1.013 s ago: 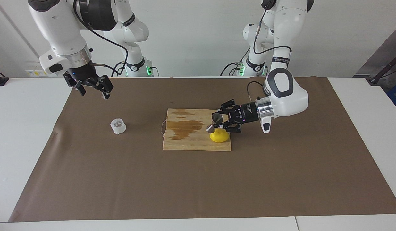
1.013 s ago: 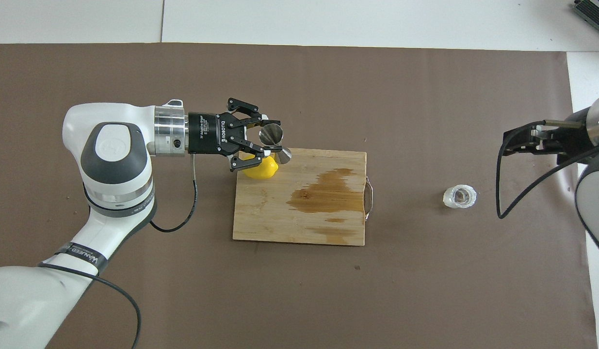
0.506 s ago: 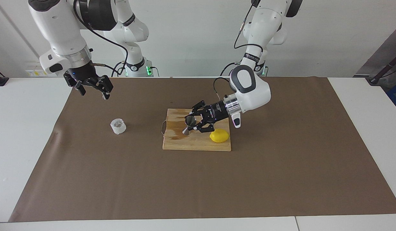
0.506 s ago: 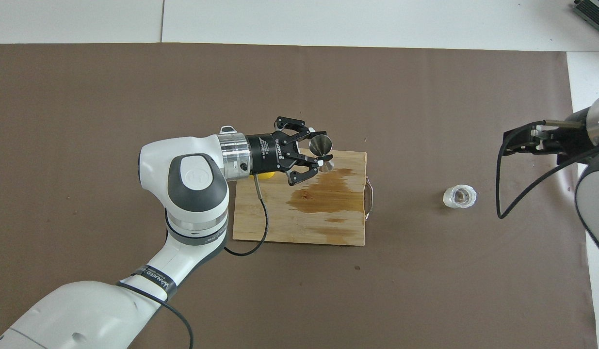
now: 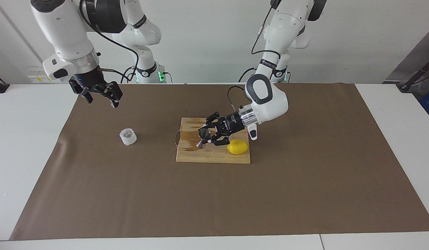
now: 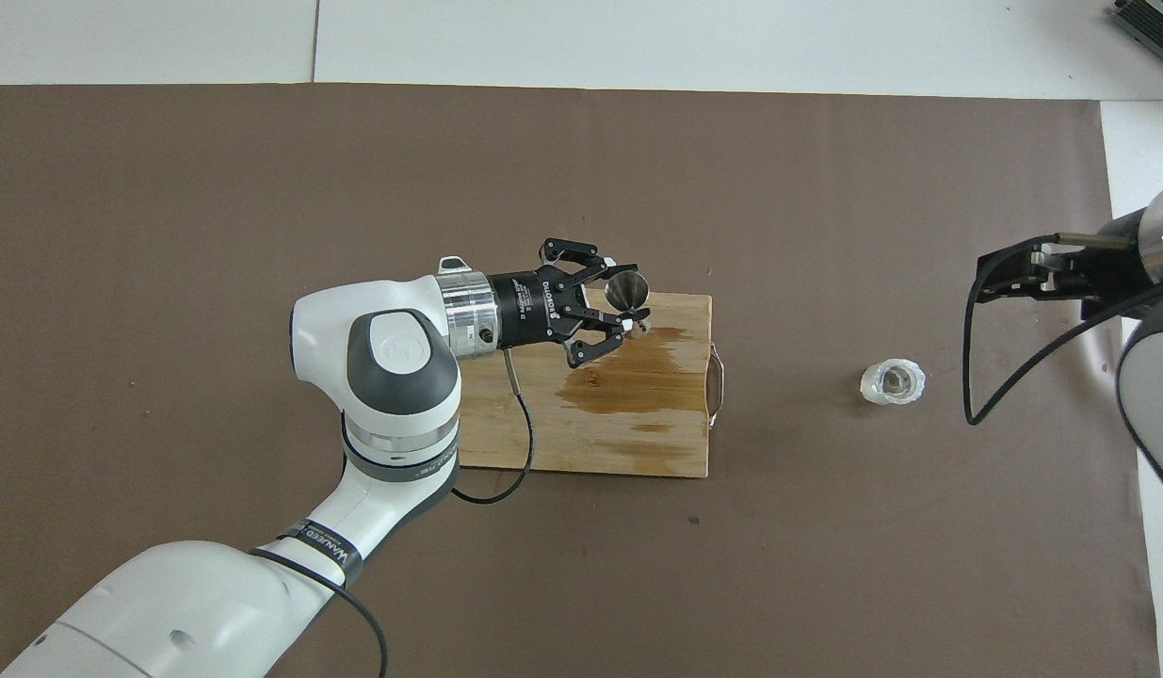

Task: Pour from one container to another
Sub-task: 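Lower the metal cup onto the cutting board and open the left gripper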

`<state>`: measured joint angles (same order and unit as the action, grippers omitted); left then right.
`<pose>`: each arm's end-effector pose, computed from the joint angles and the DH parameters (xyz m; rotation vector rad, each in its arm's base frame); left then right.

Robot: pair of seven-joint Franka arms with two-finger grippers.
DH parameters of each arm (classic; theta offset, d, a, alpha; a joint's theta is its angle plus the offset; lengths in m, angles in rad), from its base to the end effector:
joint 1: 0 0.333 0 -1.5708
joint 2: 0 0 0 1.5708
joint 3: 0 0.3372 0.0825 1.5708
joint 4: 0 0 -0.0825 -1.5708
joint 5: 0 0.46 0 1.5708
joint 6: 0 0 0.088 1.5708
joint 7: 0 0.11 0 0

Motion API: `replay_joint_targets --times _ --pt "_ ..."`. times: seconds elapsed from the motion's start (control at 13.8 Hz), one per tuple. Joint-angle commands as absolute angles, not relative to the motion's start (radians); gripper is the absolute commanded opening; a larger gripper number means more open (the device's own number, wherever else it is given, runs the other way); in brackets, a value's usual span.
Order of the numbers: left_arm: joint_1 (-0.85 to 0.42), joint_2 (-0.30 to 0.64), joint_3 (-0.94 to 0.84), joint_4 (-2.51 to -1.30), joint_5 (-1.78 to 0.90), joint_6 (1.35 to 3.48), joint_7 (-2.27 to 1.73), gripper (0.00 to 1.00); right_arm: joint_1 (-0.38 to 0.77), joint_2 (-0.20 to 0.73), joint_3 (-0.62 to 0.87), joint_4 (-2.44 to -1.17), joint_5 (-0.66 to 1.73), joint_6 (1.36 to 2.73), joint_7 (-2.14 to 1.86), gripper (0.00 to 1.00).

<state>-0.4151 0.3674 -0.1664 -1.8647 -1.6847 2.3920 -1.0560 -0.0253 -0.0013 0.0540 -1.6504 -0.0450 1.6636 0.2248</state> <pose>0.6028 -0.4003 0.3193 1.2692 1.6149 -0.9710 0.6366 0.0137 0.6080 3.0844 -0.2974 0.0311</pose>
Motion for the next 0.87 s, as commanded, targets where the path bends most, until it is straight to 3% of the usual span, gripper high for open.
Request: replay_joint_targets --times 0.0,0.8 --pt "-0.434 0.367 -0.155 -1.876 -1.718 2.414 -1.022 0.00 -0.037 -0.015 0.058 -1.660 -0.035 1.652 0.212 1.00" --pt "-0.460 0.380 -0.152 -1.904 -1.713 2.433 -0.868 0.00 -0.037 -0.015 0.058 -1.658 -0.035 1.652 0.212 1.00"
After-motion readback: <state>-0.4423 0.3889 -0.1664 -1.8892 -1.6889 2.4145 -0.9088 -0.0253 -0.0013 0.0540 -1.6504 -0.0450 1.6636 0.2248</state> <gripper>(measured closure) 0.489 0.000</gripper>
